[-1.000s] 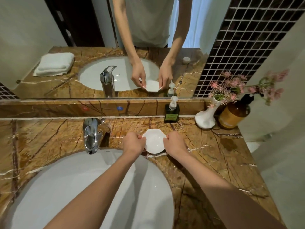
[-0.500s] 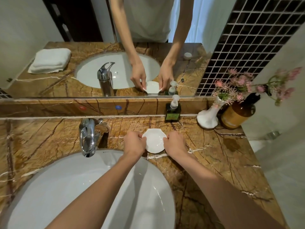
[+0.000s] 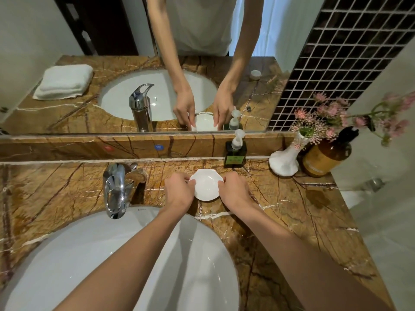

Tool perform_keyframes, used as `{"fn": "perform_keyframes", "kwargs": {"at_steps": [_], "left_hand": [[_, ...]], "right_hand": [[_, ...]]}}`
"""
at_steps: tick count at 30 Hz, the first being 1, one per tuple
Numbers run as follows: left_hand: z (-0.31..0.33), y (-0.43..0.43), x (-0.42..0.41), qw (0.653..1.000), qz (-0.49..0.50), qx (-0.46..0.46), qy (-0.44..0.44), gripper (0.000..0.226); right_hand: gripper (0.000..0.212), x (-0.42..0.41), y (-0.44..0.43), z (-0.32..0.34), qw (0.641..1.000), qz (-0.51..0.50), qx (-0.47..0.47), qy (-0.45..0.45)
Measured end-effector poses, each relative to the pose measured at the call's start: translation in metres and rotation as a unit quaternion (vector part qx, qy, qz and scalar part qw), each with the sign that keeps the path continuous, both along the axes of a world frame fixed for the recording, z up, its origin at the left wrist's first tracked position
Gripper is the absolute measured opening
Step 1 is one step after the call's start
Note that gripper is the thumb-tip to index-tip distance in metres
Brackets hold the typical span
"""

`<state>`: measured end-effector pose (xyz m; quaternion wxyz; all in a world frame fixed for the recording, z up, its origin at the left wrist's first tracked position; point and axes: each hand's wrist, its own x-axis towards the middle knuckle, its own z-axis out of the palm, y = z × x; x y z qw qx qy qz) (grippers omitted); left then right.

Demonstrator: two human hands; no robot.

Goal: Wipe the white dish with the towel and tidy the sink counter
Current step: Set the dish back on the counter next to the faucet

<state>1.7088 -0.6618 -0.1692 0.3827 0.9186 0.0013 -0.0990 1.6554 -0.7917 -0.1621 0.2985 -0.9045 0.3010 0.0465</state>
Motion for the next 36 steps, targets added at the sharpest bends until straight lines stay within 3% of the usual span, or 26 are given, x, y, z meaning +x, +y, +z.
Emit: {"fn": "perform_keyframes", "kwargs": {"at_steps": [16, 20, 26, 31, 36], "left_hand": [[-0.006, 0.002, 0.005, 1.0, -0.001, 0.002, -0.001, 0.022], [0.001, 0.006, 0.001, 1.0, -0.009, 0.013, -0.007, 0.033], [0.018, 0.015, -0.012, 0.999, -0.021, 0.033, -0.026, 0.028], [0.029, 0.019, -0.04, 0.99, -0.114, -0.002, -0.088, 0.032], [0.037, 0.025, -0.086, 0.944, -0.256, 0.07, -0.195, 0.037]], "right_hand": [[0.018, 0.005, 0.003, -0.002, 1.0, -0.006, -0.026, -0.012], [0.034, -0.002, 0.004, 0.004, 0.999, -0.001, -0.013, -0.046], [0.031, -0.028, 0.006, 0.02, 0.997, -0.004, -0.029, -0.07], [0.041, -0.071, 0.01, 0.031, 0.996, 0.026, -0.024, -0.081], [0.049, -0.127, 0.012, 0.045, 0.993, 0.074, -0.055, -0.07]]}}
